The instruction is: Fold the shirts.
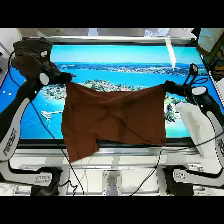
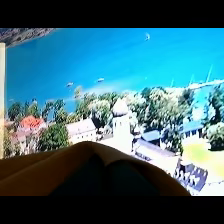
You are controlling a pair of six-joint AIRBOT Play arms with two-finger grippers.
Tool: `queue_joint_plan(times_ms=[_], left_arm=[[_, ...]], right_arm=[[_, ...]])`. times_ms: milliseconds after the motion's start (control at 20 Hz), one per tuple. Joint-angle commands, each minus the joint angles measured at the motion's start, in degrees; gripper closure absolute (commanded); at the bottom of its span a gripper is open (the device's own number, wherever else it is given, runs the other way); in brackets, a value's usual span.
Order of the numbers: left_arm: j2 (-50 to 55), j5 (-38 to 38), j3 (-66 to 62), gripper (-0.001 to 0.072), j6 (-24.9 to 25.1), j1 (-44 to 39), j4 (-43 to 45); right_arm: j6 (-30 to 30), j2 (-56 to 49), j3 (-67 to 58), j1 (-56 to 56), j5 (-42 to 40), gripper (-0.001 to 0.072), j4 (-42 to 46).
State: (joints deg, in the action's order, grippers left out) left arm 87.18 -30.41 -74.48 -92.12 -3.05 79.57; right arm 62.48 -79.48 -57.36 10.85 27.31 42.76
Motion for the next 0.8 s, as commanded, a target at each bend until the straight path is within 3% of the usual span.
queue_joint_plan(times_ms=[0, 150, 200, 250, 300, 350, 500, 550, 650, 750], left_arm=[[6.2, 5.6, -8.1, 0.0689, -1.6, 0.0, -0.1], [7.0, 6.3, -11.8, 0.0681, -1.6, 0.2, -0.1], [7.0, 5.0, -12.8, 0.0466, -1.6, 0.2, -0.1], [7.0, 2.7, -13.9, 0.0033, -1.6, 0.2, -0.1], [7.0, -0.8, -15.0, -0.0012, -1.7, 0.3, 0.0], [7.0, -5.4, -16.2, -0.0013, -1.7, 0.5, 0.1], [5.4, -19.0, -17.2, -0.0009, -0.2, 0.9, 3.9], [4.2, -23.5, -17.2, -0.0009, 1.0, 0.9, 6.9], [1.8, -31.1, -16.9, -0.0008, 4.4, 1.0, 11.5], [-1.7, -33.6, -13.7, -0.0001, 8.2, 1.1, 14.0]], right_arm=[[0.0, -5.7, -7.2, -0.4, -7.6, 0.0688, -0.3], [0.0, -5.9, -11.4, -0.4, -10.8, 0.0686, -0.3], [0.0, -5.8, -12.5, -0.3, -10.6, 0.0673, -0.3], [0.0, -5.8, -13.3, -0.3, -9.4, 0.0582, -0.3], [0.0, -5.8, -14.1, -0.3, -7.4, 0.0392, -0.2], [0.0, -5.7, -14.6, -0.3, -4.6, 0.0312, 0.5], [2.1, -4.0, -14.8, -0.3, 4.6, 0.0331, 7.3], [3.3, -2.6, -14.8, -0.3, 7.8, 0.0409, 12.3], [9.1, 0.5, -14.8, 0.1, 14.7, 0.0420, 23.8], [12.8, 4.3, -13.9, 2.3, 20.8, 0.0419, 31.5]])
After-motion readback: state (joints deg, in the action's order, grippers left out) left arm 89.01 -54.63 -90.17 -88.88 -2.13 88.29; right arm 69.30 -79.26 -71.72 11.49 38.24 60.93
